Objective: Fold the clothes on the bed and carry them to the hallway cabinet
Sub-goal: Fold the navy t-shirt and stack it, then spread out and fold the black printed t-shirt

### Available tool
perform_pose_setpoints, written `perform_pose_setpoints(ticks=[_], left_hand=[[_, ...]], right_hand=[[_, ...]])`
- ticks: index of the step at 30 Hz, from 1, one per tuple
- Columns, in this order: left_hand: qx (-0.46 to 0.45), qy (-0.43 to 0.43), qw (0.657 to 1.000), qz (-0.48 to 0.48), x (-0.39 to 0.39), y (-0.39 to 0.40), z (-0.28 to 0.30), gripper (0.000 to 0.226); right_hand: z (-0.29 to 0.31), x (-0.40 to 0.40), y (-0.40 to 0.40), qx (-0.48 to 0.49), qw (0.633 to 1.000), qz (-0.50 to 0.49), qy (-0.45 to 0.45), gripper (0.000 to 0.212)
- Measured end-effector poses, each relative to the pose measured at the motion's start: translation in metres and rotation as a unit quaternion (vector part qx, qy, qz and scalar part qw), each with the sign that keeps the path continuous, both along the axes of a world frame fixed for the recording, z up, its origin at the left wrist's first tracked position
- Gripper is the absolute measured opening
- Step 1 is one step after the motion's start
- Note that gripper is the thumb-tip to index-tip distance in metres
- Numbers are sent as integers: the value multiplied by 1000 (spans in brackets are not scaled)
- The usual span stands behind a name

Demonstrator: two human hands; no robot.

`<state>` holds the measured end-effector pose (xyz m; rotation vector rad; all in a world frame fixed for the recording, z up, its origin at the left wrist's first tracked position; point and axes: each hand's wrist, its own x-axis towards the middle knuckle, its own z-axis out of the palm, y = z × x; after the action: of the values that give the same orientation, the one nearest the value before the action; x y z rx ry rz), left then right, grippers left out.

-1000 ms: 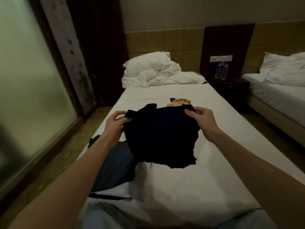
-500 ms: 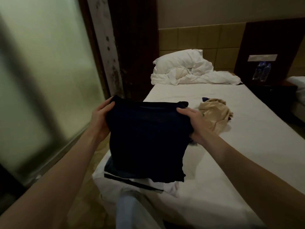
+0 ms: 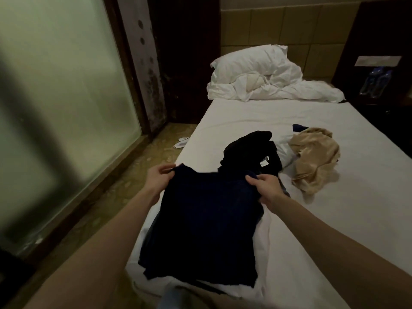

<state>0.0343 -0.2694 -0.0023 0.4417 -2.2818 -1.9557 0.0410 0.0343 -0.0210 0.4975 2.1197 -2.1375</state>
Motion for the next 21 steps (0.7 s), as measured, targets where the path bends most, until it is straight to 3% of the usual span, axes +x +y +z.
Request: perform_pose_setpoints(ticks=[5, 7, 10, 13, 15, 17, 18, 21], left_hand=[[-132, 8, 991, 26, -49, 18, -46, 24], [-213, 19, 976, 29, -53, 23, -55, 25], [-371, 97, 923, 31, -44, 34, -60, 25], [-472, 287, 825, -117, -18, 53, -69, 19], [-522, 244, 766, -285, 4, 68, -82, 44], [-600, 118, 694, -380, 23, 79, -98, 70], [-618, 80, 676, -393, 27, 81, -107, 75], [-615, 40, 688, -384, 30, 81, -115, 78]], right_hand=[[-30, -33, 2, 212, 977, 16, -31, 33], [-36, -31, -4, 315, 948, 34, 8, 42], [-41, -15, -16, 513, 841, 88, 151, 53], [-51, 3, -27, 587, 739, 254, 211, 78], [-65, 14, -28, 626, 685, 323, 188, 88], [-77, 22, -22, 641, 673, 335, 155, 94], [-80, 24, -18, 641, 677, 333, 143, 93], [-84, 28, 1, 632, 694, 323, 120, 82]])
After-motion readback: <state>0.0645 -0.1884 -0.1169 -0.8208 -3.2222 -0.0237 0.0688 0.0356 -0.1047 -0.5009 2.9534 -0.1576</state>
